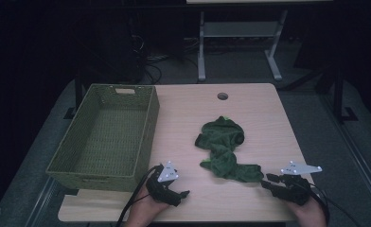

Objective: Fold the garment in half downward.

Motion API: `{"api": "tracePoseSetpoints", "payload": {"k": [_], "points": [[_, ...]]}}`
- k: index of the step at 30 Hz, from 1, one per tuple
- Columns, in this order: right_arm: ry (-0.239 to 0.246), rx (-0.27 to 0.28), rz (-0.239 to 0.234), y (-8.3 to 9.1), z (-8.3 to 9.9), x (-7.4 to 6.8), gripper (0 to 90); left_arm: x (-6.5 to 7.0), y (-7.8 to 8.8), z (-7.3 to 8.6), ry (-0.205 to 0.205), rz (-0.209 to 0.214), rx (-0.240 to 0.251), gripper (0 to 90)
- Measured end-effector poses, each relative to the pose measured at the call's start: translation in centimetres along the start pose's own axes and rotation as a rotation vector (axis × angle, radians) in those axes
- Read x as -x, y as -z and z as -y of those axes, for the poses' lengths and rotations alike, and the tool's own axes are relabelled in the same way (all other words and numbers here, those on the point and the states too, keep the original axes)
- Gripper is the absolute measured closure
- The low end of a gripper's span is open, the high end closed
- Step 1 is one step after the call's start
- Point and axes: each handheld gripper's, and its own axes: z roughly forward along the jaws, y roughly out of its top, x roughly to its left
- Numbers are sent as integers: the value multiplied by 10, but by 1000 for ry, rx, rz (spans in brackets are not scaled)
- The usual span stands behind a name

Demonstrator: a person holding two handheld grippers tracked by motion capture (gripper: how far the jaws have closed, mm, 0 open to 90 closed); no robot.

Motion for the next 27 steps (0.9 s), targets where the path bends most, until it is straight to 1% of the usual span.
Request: {"api": "tracePoseSetpoints", "payload": {"k": [1, 3, 4, 5, 7, 9, 12, 14, 16, 21, 26, 27], "points": [[7, -5, -1, -3, -1, 1, 614, 0, 0, 0, 0, 0, 0, 131], [5, -6, -11, -7, -4, 3, 634, 0, 0, 0, 0, 0, 0, 131], [0, -11, -17, -9, -6, 5, 660, 0, 0, 0, 0, 0, 0, 131], [-2, -14, -29, -12, -7, 5, 724, 0, 0, 0, 0, 0, 0, 131], [10, -18, -32, -14, -9, 5, 802, 0, 0, 0, 0, 0, 0, 131], [16, -24, -32, -14, -9, 5, 826, 0, 0, 0, 0, 0, 0, 130], [9, -19, -24, -9, -9, 7, 834, 0, 0, 0, 0, 0, 0, 131], [8, -8, -11, -5, -8, 10, 834, 0, 0, 0, 0, 0, 0, 131], [-7, -4, 6, 0, -6, 14, 834, 0, 0, 0, 0, 0, 0, 130], [-17, 13, 42, 12, -2, 22, 833, 0, 0, 0, -2, 0, -2, 131], [-21, 25, 47, 19, -2, 23, 830, 0, 0, 0, -5, 0, -5, 131], [-11, 31, 49, 20, -3, 23, 830, 0, 0, 0, -5, 0, -5, 130]]}}
